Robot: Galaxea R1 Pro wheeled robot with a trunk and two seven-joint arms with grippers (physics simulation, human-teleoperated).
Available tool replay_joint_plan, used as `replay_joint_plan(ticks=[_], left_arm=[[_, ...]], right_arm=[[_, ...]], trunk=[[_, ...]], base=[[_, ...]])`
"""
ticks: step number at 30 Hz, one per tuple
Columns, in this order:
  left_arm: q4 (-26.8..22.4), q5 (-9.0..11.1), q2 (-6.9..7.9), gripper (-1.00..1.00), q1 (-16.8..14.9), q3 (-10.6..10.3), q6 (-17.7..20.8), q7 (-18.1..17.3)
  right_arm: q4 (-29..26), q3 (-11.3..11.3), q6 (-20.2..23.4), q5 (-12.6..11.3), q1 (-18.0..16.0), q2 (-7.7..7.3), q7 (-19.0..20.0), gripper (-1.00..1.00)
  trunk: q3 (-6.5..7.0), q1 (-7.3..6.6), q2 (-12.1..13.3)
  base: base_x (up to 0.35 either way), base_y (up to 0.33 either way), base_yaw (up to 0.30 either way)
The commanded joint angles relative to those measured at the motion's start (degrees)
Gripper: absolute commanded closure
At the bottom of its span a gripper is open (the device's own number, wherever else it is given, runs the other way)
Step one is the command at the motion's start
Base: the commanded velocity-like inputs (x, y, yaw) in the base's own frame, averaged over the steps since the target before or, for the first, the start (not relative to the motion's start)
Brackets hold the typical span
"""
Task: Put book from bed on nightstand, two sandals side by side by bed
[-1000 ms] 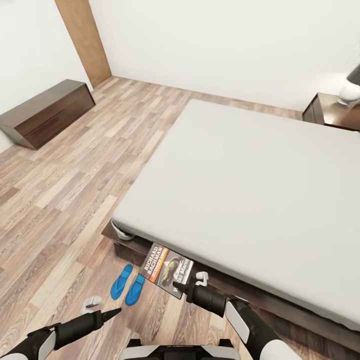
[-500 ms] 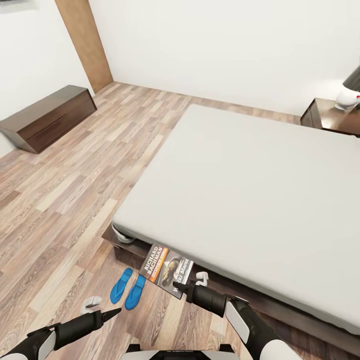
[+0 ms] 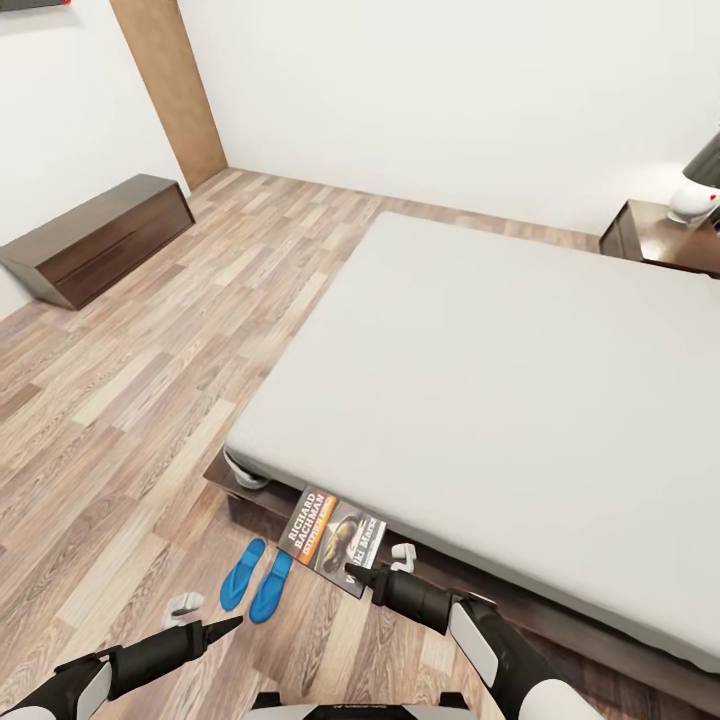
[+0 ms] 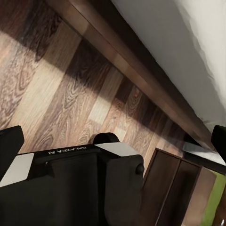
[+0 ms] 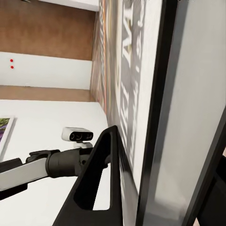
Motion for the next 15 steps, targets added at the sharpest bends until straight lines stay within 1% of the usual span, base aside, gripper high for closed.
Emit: replay_joint_plan(ticks=[1, 12, 14, 15], left_arm=[[-0.07, -0.53, -0.02, -1.00, -0.03, 0.50, 0.49, -0.36], [-0.07, -0.53, -0.02, -1.00, -0.03, 0.50, 0.49, -0.35], [-0.07, -0.53, -0.02, -1.00, -0.03, 0.46, 0.49, -0.33], [-0.07, -0.53, -0.02, -1.00, -0.03, 0.44, 0.49, -0.32]], right_arm=[[-0.03, 0.18, 0.53, -0.62, -0.01, -0.02, 0.01, 1.00], [-0.08, 0.12, 0.47, -0.55, -0.02, -0.17, -0.02, 1.00], [-0.08, 0.09, 0.49, -0.54, -0.01, -0.62, 0.03, 1.00], [-0.03, 0.07, 0.50, -0.53, -0.01, -1.46, 0.05, 1.00]], trunk=[[0.01, 0.02, -0.07], [0.97, 0.02, -0.07], [1.15, 0.02, -0.07], [1.24, 0.02, -0.07]], base=[[0.000, 0.000, 0.000], [0.000, 0.000, 0.000], [0.000, 0.000, 0.000], [0.000, 0.000, 0.000]])
